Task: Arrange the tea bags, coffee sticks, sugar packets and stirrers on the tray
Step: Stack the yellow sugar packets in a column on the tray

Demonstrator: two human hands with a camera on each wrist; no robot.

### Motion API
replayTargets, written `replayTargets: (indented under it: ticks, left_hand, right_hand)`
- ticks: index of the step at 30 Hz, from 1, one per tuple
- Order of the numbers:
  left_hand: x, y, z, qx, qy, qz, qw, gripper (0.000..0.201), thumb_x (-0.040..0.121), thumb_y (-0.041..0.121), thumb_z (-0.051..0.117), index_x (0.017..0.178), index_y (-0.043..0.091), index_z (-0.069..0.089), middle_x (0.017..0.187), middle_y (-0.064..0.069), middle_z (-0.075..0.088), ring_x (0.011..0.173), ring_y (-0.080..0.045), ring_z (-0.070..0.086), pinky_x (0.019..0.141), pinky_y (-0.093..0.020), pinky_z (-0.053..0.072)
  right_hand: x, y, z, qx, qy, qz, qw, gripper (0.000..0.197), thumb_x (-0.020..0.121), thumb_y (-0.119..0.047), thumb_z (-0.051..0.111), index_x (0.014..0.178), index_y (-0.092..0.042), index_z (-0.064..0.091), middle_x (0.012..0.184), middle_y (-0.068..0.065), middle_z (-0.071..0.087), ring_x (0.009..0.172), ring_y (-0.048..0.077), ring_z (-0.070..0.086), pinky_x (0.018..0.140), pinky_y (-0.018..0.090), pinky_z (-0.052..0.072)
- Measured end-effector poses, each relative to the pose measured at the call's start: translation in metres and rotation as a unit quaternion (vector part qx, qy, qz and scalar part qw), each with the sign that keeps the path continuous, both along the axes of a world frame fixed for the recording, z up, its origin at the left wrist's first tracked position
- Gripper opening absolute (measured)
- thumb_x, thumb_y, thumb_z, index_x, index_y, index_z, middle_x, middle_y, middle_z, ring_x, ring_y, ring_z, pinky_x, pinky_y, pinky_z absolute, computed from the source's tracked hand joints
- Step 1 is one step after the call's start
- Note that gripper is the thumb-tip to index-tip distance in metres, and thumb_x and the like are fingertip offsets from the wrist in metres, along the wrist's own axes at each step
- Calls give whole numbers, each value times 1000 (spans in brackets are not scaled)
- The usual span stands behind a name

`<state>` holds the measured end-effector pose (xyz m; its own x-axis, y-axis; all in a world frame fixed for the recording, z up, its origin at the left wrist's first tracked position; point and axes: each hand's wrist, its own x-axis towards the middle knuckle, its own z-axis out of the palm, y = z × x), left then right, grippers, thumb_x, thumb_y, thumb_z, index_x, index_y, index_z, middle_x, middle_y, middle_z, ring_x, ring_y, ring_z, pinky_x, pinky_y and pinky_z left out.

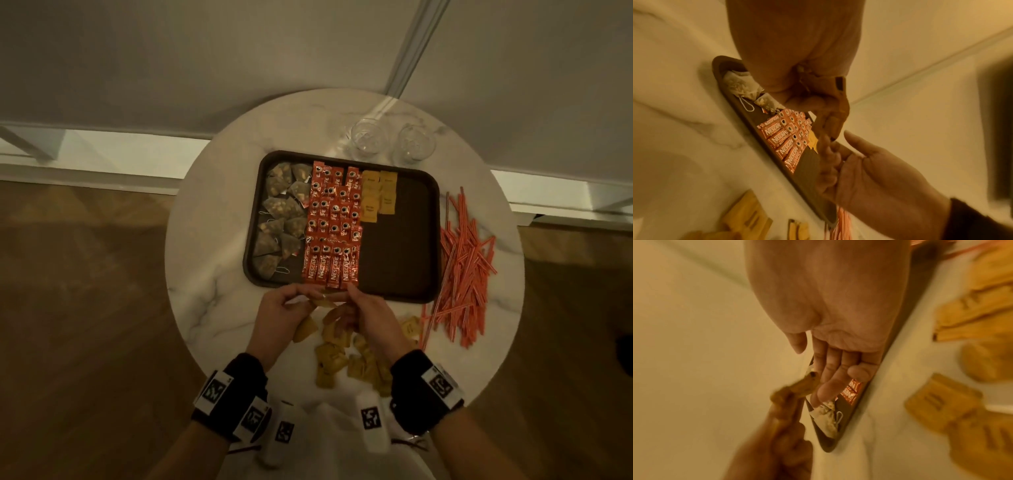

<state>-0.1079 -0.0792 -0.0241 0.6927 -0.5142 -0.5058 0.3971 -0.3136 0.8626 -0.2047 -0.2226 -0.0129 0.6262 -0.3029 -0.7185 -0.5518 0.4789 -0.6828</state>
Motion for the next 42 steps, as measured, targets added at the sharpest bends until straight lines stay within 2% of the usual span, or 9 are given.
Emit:
replayTargets:
  ticks: [4, 8, 13, 17, 23, 27, 33, 38, 42]
  left_hand:
    - [-12, 9, 4, -35, -53, -35, 997, 19, 86, -6, 64, 86, 7, 78, 109, 5, 74, 93, -12, 70, 74, -21, 54]
    - [-9, 17, 13, -54, -77, -1, 996, 21, 91, 1, 61, 102, 9, 77, 111, 3, 74, 105, -12, 68, 91, -27, 54]
    - [-5, 19, 27, -13, 8, 0, 1000, 15, 93, 18, 64, 105, 20, 72, 94, 4, 75, 74, 0, 66, 57, -14, 50]
    - [-6, 19, 30, -2, -19, -59, 998, 8, 90, 19, 69, 96, 18, 75, 86, 5, 75, 70, 0, 65, 59, -13, 49]
    - [-9, 12, 36, 12, -194, -130, 972, 16, 86, 14, 74, 91, 29, 75, 86, 18, 70, 82, 7, 62, 73, -6, 45]
    - [-8, 8, 37, 16, -248, -161, 955, 12, 85, 13, 75, 92, 22, 77, 85, 16, 67, 78, 3, 60, 70, -9, 44]
    - [-3, 0, 34, 7, -215, -209, 954, 15, 85, 19, 75, 92, 33, 74, 95, 15, 71, 96, 2, 63, 86, -17, 51]
    - [1, -5, 29, 20, -203, -152, 967, 15, 85, 14, 74, 98, 21, 76, 95, 18, 70, 92, 9, 62, 85, -9, 47]
    - [6, -5, 19, 40, -149, -108, 982, 9, 91, 20, 68, 97, 18, 75, 92, 13, 71, 85, 7, 63, 75, -7, 48]
  right_hand:
    - [-10, 5, 8, -67, -35, -10, 997, 17, 92, -8, 64, 108, -5, 71, 93, 10, 76, 77, 14, 69, 63, 18, 52]
    - [-13, 8, 22, -141, -66, -17, 988, 25, 85, 0, 71, 107, -10, 67, 92, 10, 76, 76, 13, 70, 62, 18, 50]
    - [-16, 15, 27, -131, -77, -67, 986, 27, 84, 2, 71, 107, -11, 66, 96, 11, 75, 89, 26, 72, 71, 31, 57]
    - [-18, 20, 31, -119, -82, -61, 988, 26, 81, 4, 72, 104, 1, 61, 99, 15, 73, 89, 30, 72, 69, 30, 58]
    - [-29, 19, 26, -320, -45, 81, 943, 20, 83, -18, 76, 98, -27, 68, 99, -13, 70, 96, 1, 63, 81, 22, 51]
    - [-35, 10, 25, -361, -48, 112, 924, 5, 85, -22, 74, 86, -26, 72, 86, -15, 70, 87, 0, 62, 80, 23, 44]
    - [-36, 0, 28, -331, -63, 151, 929, 8, 85, -21, 74, 91, -27, 75, 87, -14, 72, 85, 2, 64, 72, 18, 47]
    - [-38, -21, 18, -428, -55, 50, 901, 12, 82, -11, 77, 85, -22, 73, 92, -9, 69, 87, 3, 64, 81, 20, 52]
    - [-34, -33, 17, -360, -67, 23, 930, 8, 84, -8, 74, 90, -14, 76, 91, -5, 73, 87, 7, 68, 82, 23, 55]
